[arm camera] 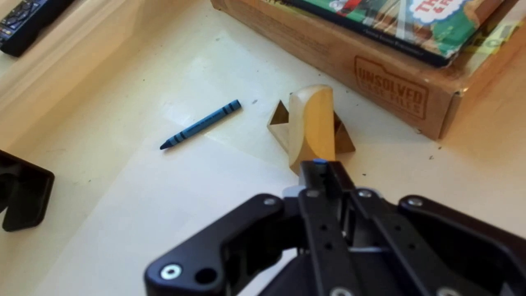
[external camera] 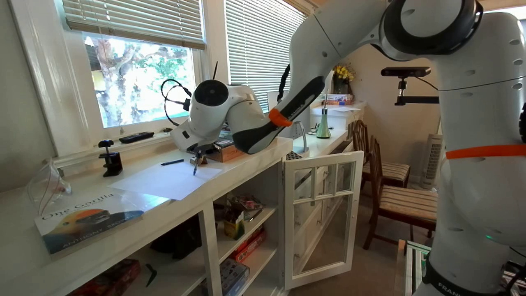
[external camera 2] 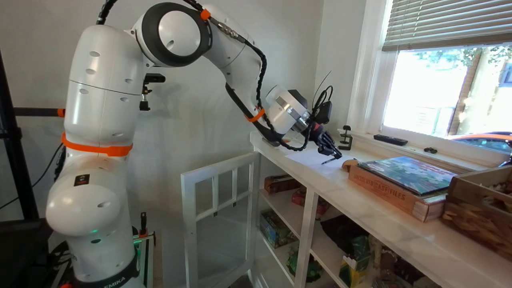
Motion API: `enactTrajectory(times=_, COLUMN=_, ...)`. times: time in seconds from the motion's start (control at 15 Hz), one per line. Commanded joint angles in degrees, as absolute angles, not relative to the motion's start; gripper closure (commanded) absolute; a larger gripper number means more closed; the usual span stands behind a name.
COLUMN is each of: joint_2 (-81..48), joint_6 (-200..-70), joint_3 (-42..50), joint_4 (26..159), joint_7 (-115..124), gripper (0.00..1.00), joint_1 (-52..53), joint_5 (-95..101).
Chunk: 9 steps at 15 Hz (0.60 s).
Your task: Draw some things on the paper with the crayon
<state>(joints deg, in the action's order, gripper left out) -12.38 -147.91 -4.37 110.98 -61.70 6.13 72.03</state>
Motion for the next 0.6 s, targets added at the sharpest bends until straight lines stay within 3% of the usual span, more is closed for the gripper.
enactTrajectory(times=0.0, joint_2=-12.9, joint_6=-146.0, joint_3=-3.7, joint_4=111.0, joint_7=-59.5, gripper=0.97, joint_1=5.6, joint_5=74.8)
enactTrajectory(times=0.53, joint_2=-13.7, joint_6=-144.5, joint_3=-3.7, joint_4=110.2, joint_7=-59.1, gripper=0.97, joint_1=5.4, joint_5=75.1)
